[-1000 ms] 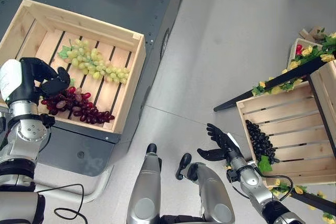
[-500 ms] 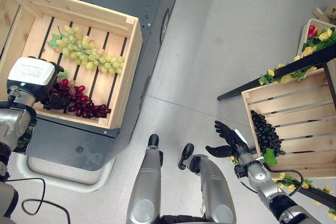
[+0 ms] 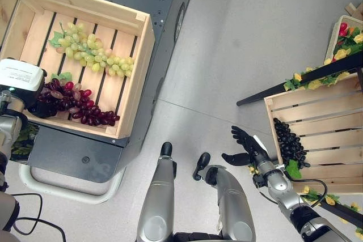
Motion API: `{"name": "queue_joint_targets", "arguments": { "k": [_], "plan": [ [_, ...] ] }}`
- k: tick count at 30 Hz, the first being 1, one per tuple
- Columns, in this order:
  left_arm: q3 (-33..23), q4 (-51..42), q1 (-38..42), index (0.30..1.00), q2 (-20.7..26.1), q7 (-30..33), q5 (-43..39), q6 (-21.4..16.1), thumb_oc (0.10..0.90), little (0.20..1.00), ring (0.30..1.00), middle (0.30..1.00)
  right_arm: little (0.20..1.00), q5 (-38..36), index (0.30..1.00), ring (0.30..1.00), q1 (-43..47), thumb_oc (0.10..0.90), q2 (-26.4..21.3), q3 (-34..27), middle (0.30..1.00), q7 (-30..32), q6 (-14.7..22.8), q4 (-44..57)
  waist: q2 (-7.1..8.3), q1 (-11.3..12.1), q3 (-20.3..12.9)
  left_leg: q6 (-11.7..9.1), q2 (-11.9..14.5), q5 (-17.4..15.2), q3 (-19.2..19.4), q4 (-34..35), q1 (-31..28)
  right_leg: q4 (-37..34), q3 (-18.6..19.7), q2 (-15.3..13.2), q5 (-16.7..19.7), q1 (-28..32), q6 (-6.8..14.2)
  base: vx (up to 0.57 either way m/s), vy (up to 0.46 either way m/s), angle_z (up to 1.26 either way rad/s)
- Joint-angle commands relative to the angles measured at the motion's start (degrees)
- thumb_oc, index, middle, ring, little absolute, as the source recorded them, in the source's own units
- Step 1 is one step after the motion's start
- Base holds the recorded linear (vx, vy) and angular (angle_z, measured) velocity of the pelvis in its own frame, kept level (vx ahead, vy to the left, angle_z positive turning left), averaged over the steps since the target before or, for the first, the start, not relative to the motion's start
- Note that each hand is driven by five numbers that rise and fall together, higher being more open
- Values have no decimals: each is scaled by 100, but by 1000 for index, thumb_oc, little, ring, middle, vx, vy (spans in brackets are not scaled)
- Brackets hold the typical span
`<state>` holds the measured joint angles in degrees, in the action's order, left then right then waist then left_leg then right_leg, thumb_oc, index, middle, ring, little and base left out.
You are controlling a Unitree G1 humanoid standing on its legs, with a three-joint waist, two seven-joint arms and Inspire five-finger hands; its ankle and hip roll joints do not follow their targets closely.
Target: Pick up the fruits from the basket on one side to the basket on the other side
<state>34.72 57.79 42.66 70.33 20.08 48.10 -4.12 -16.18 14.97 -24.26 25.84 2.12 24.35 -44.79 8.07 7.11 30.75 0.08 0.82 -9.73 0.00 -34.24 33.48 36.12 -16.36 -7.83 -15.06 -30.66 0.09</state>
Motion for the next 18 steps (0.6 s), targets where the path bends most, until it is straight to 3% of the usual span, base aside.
{"name": "queue_joint_targets", "arguments": {
  "k": [1, 11, 18],
  "plan": [
    [-145, 336, 240, 900, 465, 146, 223, 593, 800, 900, 900, 900, 900, -72, 900, 900, -178, 800, -671, -156, 900, -40, 483, 173, -492, -51, -95, 309, -211, 247, 112, 655, -252, -196, -219, -66, 447, 250, 7, 0, 0, 0],
    [-62, 279, 479, 900, 350, 308, -429, -253, 800, 900, 900, 900, 900, 12, 900, 900, -195, 800, -559, -142, 900, 14, 528, 136, -268, -42, -95, 350, -164, 233, 36, 616, -9, -110, -251, -13, 557, 31, 67, -1, 3, 5],
    [105, 87, 425, 900, 279, -63, -39, -255, 800, 900, 900, 900, 900, 23, 900, 900, -199, 800, -561, -179, 900, 55, 597, 114, -167, -48, -95, 355, -131, 251, -16, 597, 165, -65, -271, 33, 580, -125, 69, -4, -2, 1]
  ]
}}
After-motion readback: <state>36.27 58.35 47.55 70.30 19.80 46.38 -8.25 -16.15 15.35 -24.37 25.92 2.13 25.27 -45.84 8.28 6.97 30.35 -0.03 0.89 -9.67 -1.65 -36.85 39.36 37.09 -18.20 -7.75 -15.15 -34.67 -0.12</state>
